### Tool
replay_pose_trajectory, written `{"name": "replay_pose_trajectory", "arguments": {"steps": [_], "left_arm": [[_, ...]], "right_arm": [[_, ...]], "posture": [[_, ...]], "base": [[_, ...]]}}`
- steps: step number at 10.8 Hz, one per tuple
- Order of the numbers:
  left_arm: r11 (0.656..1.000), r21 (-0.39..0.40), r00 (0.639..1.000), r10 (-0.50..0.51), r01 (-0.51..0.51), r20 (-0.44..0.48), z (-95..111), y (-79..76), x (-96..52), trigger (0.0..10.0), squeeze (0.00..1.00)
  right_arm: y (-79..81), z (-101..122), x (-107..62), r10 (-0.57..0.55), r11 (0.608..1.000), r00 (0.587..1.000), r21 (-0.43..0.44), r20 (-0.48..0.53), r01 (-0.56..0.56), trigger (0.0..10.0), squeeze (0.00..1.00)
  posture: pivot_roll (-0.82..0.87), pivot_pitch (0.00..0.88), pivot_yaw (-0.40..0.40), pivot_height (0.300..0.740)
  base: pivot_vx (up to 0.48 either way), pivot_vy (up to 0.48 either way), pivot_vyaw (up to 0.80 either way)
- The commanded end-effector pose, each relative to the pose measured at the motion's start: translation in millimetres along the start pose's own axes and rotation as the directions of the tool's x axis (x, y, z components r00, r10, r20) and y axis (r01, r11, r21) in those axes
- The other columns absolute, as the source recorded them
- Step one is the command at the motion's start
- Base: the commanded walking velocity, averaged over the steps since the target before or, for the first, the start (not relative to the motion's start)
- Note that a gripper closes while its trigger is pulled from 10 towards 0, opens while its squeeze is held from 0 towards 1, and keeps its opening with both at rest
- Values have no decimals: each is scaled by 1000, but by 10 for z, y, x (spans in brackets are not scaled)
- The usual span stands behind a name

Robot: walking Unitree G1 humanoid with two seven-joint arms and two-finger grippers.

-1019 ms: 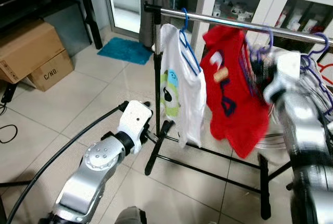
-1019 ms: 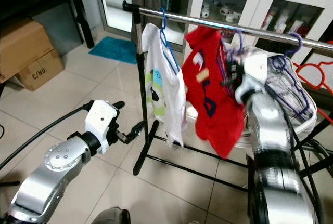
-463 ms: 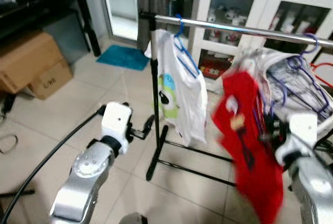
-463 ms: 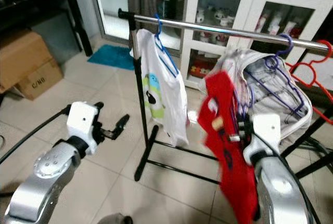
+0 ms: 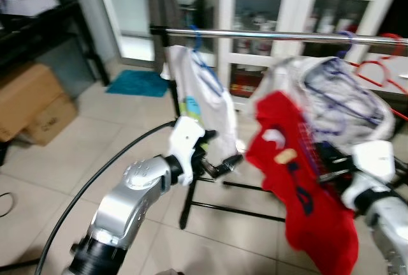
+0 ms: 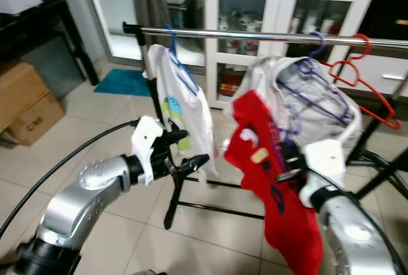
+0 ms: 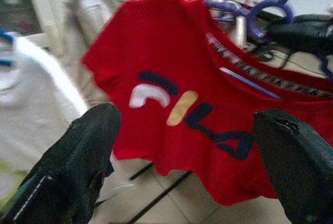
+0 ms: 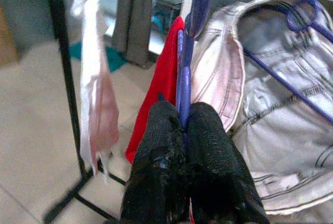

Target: Hang hanger

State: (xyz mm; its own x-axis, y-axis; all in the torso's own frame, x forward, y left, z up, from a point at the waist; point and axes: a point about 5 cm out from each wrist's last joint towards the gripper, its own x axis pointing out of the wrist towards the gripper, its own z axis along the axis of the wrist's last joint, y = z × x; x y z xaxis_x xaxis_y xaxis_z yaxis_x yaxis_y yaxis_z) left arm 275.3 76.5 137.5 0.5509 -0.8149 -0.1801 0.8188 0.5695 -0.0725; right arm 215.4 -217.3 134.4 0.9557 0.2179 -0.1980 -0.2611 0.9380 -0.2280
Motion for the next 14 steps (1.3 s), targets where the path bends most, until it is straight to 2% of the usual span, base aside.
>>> {"name": "replay_pose_trajectory", "arguments": {"steps": [1, 2, 3, 4, 5, 6, 7, 9, 10, 12, 13, 14], "left_arm": [[999, 27, 999, 34, -34, -22, 6, 93, 4, 10000, 1000], [988, 62, 990, 142, -141, -13, 9, 199, -6, 10000, 961], [931, 67, 934, 356, -358, 39, -20, 375, -178, 10000, 0], [874, 38, 875, 481, -484, 58, -72, 466, -338, 10000, 0], [808, 2, 807, 588, -589, 58, -139, 532, -523, 10000, 0], [777, -21, 775, 629, -629, 58, -203, 491, -639, 10000, 0], [774, 0, 773, 632, -633, 46, -257, 420, -666, 10000, 0], [766, 13, 766, 642, -643, 46, -260, 399, -655, 10000, 0], [774, 34, 774, 632, -633, 36, -268, 394, -644, 10000, 0], [813, 77, 816, 579, -578, 9, -286, 375, -592, 10000, 0], [875, 109, 881, 473, -471, 10, -227, 396, -482, 10000, 0], [946, 33, 947, 320, -321, 33, -98, 370, -318, 10000, 1000]], "right_arm": [[77, 51, 36, 30, 999, 999, -37, 25, -29, 0, 0], [171, 30, 101, 30, 1000, 999, 7, 18, -30, 0, 0], [212, 4, 250, -76, 986, 997, 152, 15, 73, 0, 0], [214, -63, 336, -133, 968, 991, 211, -19, 134, 10000, 0], [256, -85, 423, -132, 967, 991, 217, -34, 137, 10000, 0], [291, -84, 501, -92, 974, 994, 202, -54, 101, 10000, 0], [321, -75, 551, -42, 981, 997, 189, -58, 52, 10000, 0], [324, -41, 622, -39, 978, 998, 202, -53, 49, 10000, 0], [339, -17, 647, -25, 983, 999, 179, -45, 33, 10000, 0], [298, 28, 669, -21, 990, 999, 135, -44, 27, 10000, 0], [299, 158, 677, 38, 996, 999, 83, 8, -39, 10000, 0], [351, 322, 670, 123, 991, 987, 35, 100, -127, 10000, 0]], "posture": [[-67, 0, 79, 740], [-69, 0, 76, 740], [-57, 0, 63, 740], [-43, 0, 50, 740], [-28, 0, 36, 740], [2, 0, -1, 740], [18, 0, -20, 740], [35, 0, -37, 740], [36, 0, -37, 740], [38, 0, -41, 740], [36, 0, -43, 740], [33, 0, -44, 740]], "base": [[0, 0, 0], [0, 0, 0], [0, 0, 0], [0, 0, 0], [0, 0, 0], [0, 0, 0], [0, 0, 0], [0, -161, 0], [0, -334, 0], [0, 0, 0], [0, 0, 0], [0, 0, 0]]}}
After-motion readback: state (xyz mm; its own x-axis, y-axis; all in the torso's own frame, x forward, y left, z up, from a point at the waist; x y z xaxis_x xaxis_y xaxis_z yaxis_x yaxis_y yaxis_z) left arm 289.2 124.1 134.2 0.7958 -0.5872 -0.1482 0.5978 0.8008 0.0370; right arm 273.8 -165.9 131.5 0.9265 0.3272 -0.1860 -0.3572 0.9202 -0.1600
